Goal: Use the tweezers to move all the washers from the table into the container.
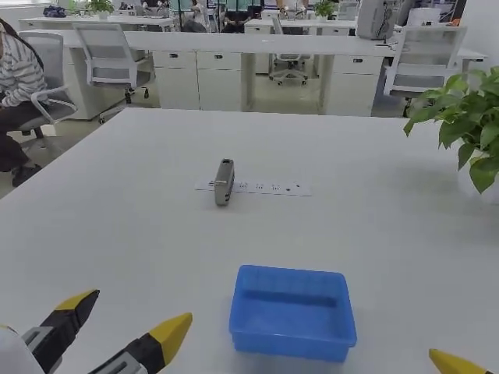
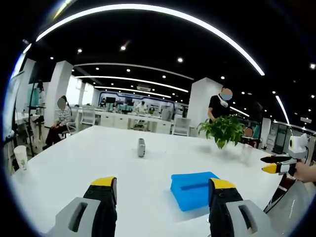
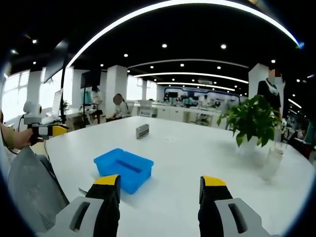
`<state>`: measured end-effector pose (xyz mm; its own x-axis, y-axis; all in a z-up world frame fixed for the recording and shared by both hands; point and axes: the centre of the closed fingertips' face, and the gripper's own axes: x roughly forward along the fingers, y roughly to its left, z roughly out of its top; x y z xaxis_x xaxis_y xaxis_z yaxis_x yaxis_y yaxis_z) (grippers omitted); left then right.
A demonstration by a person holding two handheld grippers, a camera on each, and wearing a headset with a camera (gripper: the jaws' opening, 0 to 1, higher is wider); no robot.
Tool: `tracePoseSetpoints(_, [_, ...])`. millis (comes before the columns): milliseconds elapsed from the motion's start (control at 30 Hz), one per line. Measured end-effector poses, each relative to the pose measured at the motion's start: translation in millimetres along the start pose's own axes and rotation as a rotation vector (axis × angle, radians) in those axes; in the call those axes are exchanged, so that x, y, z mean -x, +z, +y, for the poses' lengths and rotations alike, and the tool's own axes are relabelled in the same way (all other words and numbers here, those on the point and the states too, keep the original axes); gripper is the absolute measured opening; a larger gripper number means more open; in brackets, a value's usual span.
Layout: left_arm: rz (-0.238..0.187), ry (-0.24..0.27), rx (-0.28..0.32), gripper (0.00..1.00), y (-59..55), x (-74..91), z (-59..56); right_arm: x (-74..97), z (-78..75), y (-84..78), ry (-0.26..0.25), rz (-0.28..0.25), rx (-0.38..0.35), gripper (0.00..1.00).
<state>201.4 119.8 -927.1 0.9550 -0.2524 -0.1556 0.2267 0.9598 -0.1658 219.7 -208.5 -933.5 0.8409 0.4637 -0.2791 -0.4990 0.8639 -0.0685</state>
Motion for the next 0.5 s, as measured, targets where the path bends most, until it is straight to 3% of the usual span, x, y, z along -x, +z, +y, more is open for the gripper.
tracePoseSetpoints(500, [-0.001,0.005,-0.002,0.76,0.4,1.8,1.2,1.5,-0.4,-0.5,-0.007,-0.001,0.001,0.63])
